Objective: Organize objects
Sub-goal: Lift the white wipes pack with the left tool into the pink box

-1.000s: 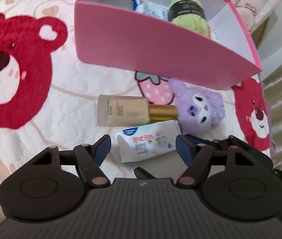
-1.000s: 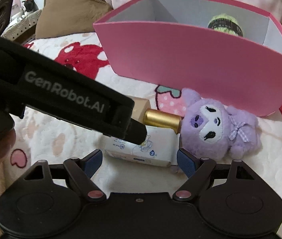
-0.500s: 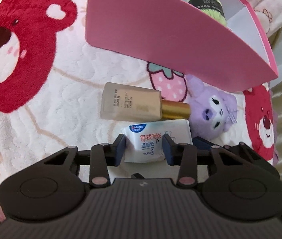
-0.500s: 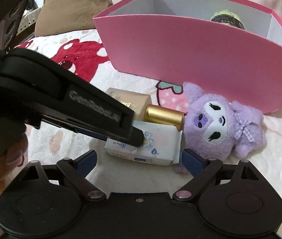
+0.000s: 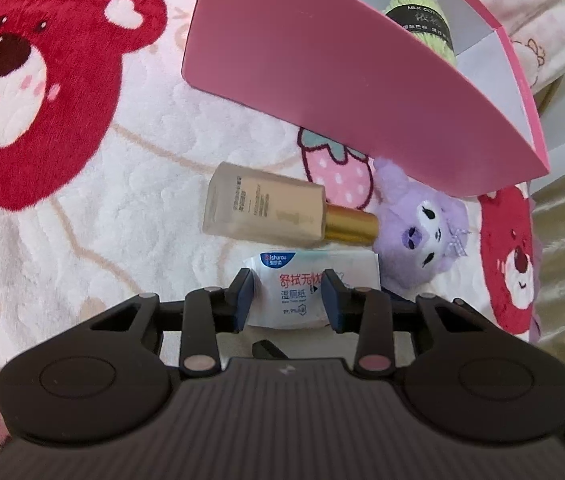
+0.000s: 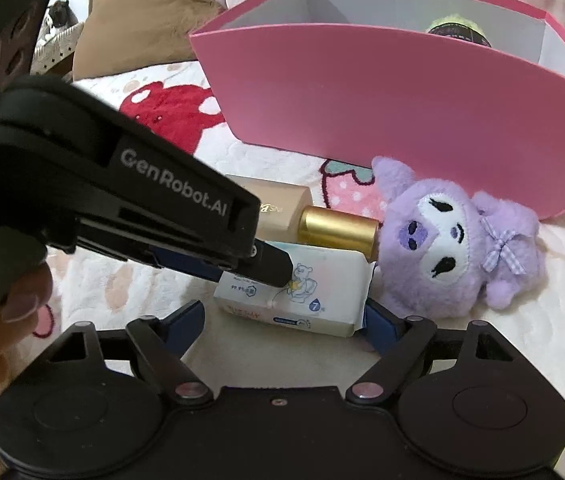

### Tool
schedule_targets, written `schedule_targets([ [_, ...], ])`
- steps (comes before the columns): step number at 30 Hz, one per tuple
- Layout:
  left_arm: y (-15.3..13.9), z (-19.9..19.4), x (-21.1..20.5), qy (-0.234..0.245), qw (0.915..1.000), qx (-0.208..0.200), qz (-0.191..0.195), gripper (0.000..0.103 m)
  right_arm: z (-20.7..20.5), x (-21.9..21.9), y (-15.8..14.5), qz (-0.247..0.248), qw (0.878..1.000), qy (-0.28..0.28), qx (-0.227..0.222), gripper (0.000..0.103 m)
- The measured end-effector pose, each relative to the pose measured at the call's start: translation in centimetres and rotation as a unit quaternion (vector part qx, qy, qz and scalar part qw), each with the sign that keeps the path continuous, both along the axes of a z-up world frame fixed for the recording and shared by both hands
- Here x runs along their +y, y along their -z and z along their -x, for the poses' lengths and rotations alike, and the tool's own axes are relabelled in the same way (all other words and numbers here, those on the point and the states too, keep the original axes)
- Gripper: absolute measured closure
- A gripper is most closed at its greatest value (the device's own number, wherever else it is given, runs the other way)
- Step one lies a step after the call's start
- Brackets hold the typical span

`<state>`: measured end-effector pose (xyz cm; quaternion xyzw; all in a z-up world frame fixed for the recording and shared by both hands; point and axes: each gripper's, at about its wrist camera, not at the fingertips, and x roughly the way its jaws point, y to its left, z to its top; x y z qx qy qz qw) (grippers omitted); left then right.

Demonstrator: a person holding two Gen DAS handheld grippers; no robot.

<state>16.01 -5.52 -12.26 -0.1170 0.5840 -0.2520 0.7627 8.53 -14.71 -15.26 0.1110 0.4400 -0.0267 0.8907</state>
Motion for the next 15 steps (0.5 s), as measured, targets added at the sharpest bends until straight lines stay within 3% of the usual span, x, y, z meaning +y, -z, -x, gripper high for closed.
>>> schedule_targets([
  [8,0.3,0.5,-0.4,0.003,0.9999,-0.007,-0.012,0.067,-0.9,-0.2,0.2,0.023,1.0,-0.007,0.008,0.011],
  [11,0.1,0.7,-0.3,0.007,0.9998,-0.011,-0.011,0.068,-0.5,0.1,-0.1,0.037,0.999,-0.006,0.005,0.02],
  [15,-1.1,1.6,-0.2,0.025,0.9994,-0.022,-0.011,0.068,0.5,-0.2,-1.3,0.027,1.0,0.004,0.005,0.024],
])
